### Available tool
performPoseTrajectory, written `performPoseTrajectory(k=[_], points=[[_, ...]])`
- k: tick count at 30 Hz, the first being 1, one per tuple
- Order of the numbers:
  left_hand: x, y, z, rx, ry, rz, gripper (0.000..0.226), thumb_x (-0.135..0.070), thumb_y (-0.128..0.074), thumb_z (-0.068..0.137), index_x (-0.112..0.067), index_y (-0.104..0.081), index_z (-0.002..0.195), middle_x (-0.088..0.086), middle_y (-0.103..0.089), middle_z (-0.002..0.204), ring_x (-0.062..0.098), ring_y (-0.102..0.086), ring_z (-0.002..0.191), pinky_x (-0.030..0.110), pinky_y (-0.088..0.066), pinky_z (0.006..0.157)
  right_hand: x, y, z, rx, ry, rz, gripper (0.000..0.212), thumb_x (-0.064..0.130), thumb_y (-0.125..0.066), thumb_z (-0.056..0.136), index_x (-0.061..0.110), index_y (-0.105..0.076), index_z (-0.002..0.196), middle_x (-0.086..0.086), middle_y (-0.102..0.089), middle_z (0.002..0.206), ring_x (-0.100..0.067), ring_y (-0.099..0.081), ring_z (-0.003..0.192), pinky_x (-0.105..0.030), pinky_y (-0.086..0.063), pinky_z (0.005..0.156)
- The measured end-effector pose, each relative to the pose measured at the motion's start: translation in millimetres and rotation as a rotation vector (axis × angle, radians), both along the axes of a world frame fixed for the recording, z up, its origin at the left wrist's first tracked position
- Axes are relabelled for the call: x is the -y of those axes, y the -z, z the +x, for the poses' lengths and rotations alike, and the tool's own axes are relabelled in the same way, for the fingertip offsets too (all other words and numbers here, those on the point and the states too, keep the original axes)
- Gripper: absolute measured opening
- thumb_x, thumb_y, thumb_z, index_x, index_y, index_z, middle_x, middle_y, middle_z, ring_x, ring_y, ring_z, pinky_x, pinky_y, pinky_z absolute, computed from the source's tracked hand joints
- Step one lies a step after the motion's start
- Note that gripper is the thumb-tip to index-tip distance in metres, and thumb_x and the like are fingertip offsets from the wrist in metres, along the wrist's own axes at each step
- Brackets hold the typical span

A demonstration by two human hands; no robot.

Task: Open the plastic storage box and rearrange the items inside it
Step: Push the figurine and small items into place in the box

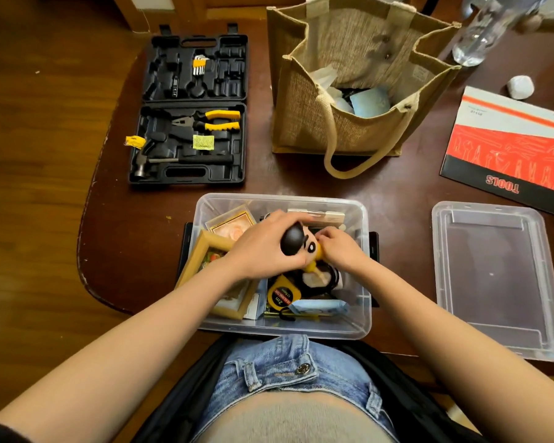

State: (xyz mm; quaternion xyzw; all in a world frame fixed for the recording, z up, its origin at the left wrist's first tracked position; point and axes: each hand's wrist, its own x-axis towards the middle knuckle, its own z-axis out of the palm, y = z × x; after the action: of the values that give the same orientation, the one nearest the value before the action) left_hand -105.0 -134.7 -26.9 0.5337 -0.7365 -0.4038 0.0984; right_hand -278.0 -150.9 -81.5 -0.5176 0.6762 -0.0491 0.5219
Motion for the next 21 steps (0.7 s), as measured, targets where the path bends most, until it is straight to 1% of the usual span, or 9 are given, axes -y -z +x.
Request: performPoseTrajectory(k=[3, 6, 9, 11, 13, 15, 17, 18, 21], points=[[-1, -5, 11, -0.116, -0.210, -0.047, 0.062, -0.049, -0.060, 0.071, -0.040, -0.037, 0.128, -0.008, -0.057, 0.114, 0.013, -0.057, 0.102, 0.035, -0.051, 0.086, -2, -4, 2, 0.351, 0.344, 0.238, 0.028, 0.006, -0.037, 0.098, 0.015, -0.055, 0.078, -0.008, -0.059, 0.075, -0.016, -0.056, 0.066, -0.030, -0.049, 0.072], [-1, -8, 21, -0.138, -0.278, -0.052, 0.059, -0.052, -0.063, 0.071, -0.039, -0.034, 0.120, -0.009, -0.059, 0.105, 0.012, -0.062, 0.092, 0.037, -0.054, 0.079, 2, -6, 7, 0.401, 0.367, 0.301, 0.028, 0.009, -0.039, 0.098, 0.014, -0.057, 0.077, -0.007, -0.060, 0.076, -0.015, -0.057, 0.067, -0.027, -0.049, 0.069], [-3, -9, 26, -0.138, -0.347, -0.095, 0.051, -0.050, -0.063, 0.073, -0.036, -0.037, 0.114, -0.012, -0.059, 0.098, 0.009, -0.062, 0.089, 0.037, -0.054, 0.076, 10, -9, 11, 0.490, 0.409, 0.321, 0.030, 0.010, -0.038, 0.097, 0.014, -0.061, 0.079, -0.004, -0.064, 0.073, -0.012, -0.062, 0.065, -0.022, -0.053, 0.059], [-2, -11, 32, -0.180, -0.431, -0.096, 0.045, -0.047, -0.062, 0.076, -0.032, -0.041, 0.112, -0.014, -0.059, 0.095, 0.005, -0.061, 0.088, 0.035, -0.054, 0.074, 12, -6, 11, 0.531, 0.414, 0.337, 0.028, 0.011, -0.037, 0.097, 0.013, -0.063, 0.089, -0.005, -0.067, 0.080, -0.016, -0.062, 0.074, -0.024, -0.053, 0.068], [2, -13, 40, -0.193, -0.515, -0.114, 0.039, -0.046, -0.061, 0.077, -0.031, -0.045, 0.109, -0.015, -0.058, 0.092, 0.002, -0.059, 0.088, 0.027, -0.051, 0.072, 11, 1, 12, 0.398, 0.261, 0.295, 0.027, 0.010, -0.039, 0.096, 0.007, -0.065, 0.094, -0.010, -0.067, 0.088, -0.018, -0.060, 0.076, -0.025, -0.049, 0.072], [6, -14, 49, -0.167, -0.565, -0.141, 0.033, -0.046, -0.059, 0.077, -0.033, -0.049, 0.105, -0.013, -0.060, 0.093, 0.007, -0.059, 0.091, 0.028, -0.049, 0.075, 6, 11, 16, 0.142, -0.068, 0.132, 0.028, 0.009, -0.043, 0.094, 0.005, -0.070, 0.091, -0.009, -0.069, 0.087, -0.021, -0.062, 0.078, -0.029, -0.049, 0.071], [8, -15, 56, -0.131, -0.578, -0.150, 0.030, -0.048, -0.058, 0.077, -0.035, -0.050, 0.103, -0.015, -0.061, 0.092, 0.011, -0.060, 0.090, 0.030, -0.049, 0.075, 0, 16, 23, -0.046, -0.371, 0.008, 0.027, 0.015, -0.049, 0.091, 0.002, -0.072, 0.083, -0.005, -0.070, 0.078, -0.026, -0.063, 0.080, -0.027, -0.046, 0.062], [8, -15, 59, -0.122, -0.581, -0.142, 0.030, -0.049, -0.057, 0.077, -0.036, -0.050, 0.103, -0.017, -0.060, 0.090, 0.009, -0.060, 0.089, 0.028, -0.048, 0.073, -3, 18, 28, -0.109, -0.464, -0.017, 0.030, 0.020, -0.050, 0.091, 0.000, -0.071, 0.085, -0.010, -0.070, 0.079, -0.029, -0.063, 0.081, -0.028, -0.043, 0.060], [10, -12, 67, -0.168, -0.618, -0.100, 0.030, -0.047, -0.058, 0.077, -0.034, -0.053, 0.104, -0.020, -0.059, 0.091, 0.004, -0.058, 0.089, 0.026, -0.049, 0.075, -5, 26, 36, -0.180, -0.485, -0.040, 0.037, 0.028, -0.046, 0.095, -0.001, -0.067, 0.086, -0.017, -0.066, 0.084, -0.031, -0.059, 0.078, -0.030, -0.037, 0.059]])
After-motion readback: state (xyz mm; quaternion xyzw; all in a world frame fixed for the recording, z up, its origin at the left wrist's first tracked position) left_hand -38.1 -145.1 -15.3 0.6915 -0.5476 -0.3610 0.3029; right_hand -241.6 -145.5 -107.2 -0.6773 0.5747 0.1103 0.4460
